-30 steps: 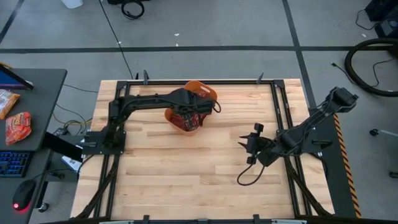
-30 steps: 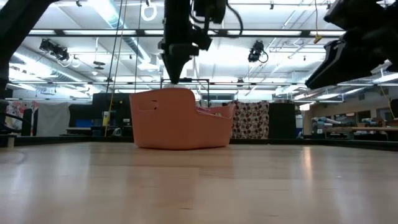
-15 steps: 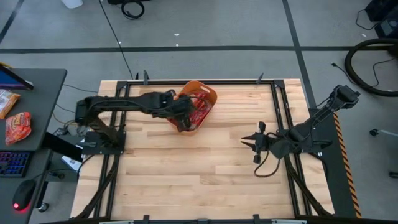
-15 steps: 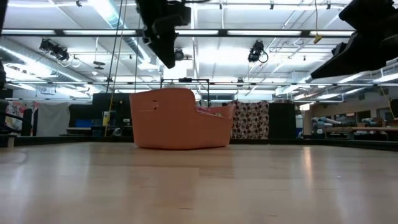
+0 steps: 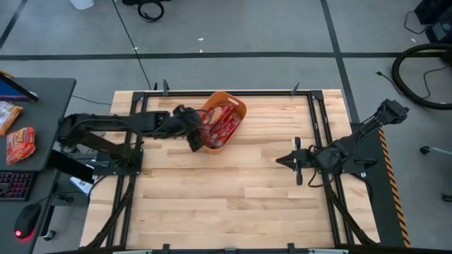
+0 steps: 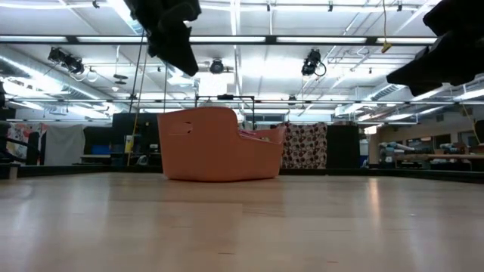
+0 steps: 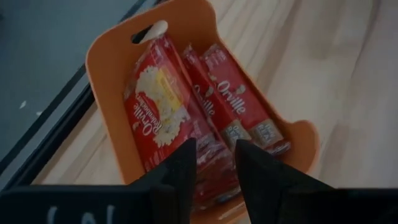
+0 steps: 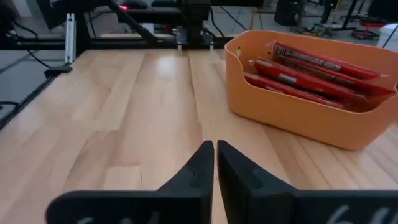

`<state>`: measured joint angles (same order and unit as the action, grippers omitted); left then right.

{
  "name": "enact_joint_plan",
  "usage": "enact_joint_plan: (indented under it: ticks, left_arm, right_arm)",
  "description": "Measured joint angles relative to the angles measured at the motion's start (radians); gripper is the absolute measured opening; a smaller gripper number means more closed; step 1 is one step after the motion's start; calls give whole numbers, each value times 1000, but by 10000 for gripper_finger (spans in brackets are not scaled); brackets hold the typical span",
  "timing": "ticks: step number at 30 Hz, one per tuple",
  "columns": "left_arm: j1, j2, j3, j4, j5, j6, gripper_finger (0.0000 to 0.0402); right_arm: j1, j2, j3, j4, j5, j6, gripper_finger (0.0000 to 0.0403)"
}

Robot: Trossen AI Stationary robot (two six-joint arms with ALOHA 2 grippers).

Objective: Sort popcorn bags into baskets
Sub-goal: Return to Home Position

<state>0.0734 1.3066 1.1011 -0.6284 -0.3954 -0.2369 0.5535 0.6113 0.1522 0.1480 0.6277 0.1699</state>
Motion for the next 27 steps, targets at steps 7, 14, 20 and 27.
enact_joint_plan:
  ticks: [7, 14, 20, 27]
  left_arm:
    - [0, -142, -156, 108, 1, -14, 116]
    - [0, -304, -349, 271, 8, -40, 116]
    - [0, -462, -540, 546, 100, -39, 116]
    - [0, -648, -746, 735, 104, -39, 116]
  right_arm:
    - [0, -116, -14, -8, -24, -43, 16]
    - [0, -222, -15, -24, -57, -101, 16]
    - [0, -306, -35, -24, -101, -121, 16]
    - [0, -434, -105, 7, -127, -122, 16]
